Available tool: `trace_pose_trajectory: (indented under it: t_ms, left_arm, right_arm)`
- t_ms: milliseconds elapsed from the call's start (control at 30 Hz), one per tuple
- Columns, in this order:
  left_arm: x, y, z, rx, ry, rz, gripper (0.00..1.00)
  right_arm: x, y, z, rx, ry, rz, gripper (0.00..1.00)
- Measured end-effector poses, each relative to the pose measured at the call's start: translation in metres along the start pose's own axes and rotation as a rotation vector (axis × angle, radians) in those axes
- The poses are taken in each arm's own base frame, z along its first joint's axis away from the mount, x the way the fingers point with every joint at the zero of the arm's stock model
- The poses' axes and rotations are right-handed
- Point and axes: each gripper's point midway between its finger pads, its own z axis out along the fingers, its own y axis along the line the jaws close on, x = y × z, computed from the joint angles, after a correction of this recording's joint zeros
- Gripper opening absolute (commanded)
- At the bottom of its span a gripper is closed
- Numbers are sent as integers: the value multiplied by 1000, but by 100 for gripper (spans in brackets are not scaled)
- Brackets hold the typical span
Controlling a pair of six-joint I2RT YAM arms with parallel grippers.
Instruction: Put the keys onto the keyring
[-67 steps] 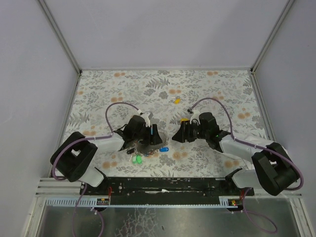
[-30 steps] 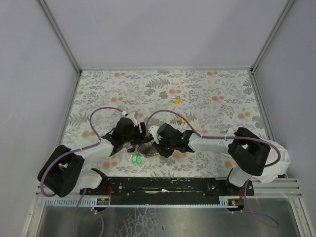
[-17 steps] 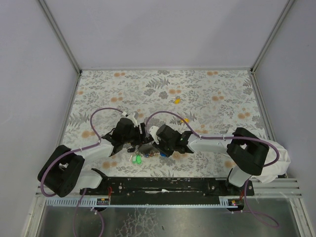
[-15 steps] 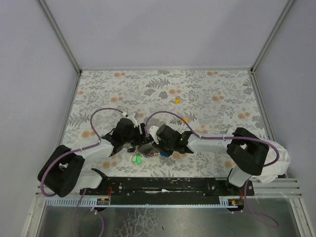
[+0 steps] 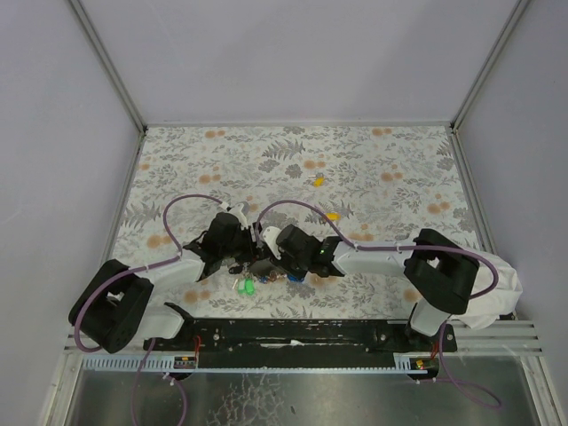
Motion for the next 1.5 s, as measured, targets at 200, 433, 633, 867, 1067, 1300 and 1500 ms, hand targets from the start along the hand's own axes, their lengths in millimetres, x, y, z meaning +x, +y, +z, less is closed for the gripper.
trace_pose_trajectory:
  t_ms: [200,433,633,867,1067,1300,1500]
  left_arm:
    - [1,1,1,-1,4,-1,63]
    - [1,0,0,2,4,-1,63]
    - [4,0,0,17,4,3,63]
    - [2,-8,-3,74,-25,23,62]
    - [-3,-21,-8,159,-71,69,62]
    - [-6,-40,-14,281,-100,104,61]
    - [-14,-54,-17,356,-123,106,61]
  right_arm:
    - [1,2,8,24,20,-40,28]
    - [1,-2,9,67,23,-64,5]
    - [-2,-11,2,115,14,-74,0]
    - [-21,-13,-21,124,-84,-79,0]
    - [-29,-11,-32,101,-175,-88,0]
    - [-34,-18,-44,91,-314,-71,0]
    - [-42,-37,-53,83,-449,-5,0]
